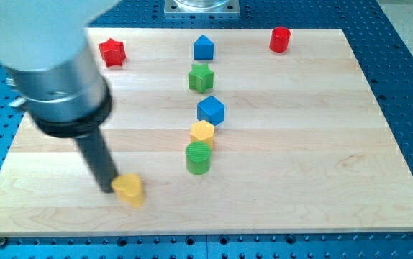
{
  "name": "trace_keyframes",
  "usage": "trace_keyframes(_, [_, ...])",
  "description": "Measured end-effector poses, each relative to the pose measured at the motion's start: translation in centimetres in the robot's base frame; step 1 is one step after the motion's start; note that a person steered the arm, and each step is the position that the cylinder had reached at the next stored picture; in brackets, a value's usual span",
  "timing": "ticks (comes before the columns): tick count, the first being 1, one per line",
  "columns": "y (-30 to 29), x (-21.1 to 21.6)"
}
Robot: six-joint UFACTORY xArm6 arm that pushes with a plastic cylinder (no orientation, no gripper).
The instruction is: Place the yellow heart to the bottom center of the board
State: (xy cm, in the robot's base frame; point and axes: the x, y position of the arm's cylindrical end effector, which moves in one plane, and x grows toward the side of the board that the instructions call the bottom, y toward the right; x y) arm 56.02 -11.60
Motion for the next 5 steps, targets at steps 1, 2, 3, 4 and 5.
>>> trace_keyframes(1, [3.3,-1.2])
trace_keyframes(2, [0.4,1.1])
trace_keyframes(3, [4.4,1.4])
trace_keyframes(4, [3.3,1.4])
trace_keyframes(5, [3.7,4.8])
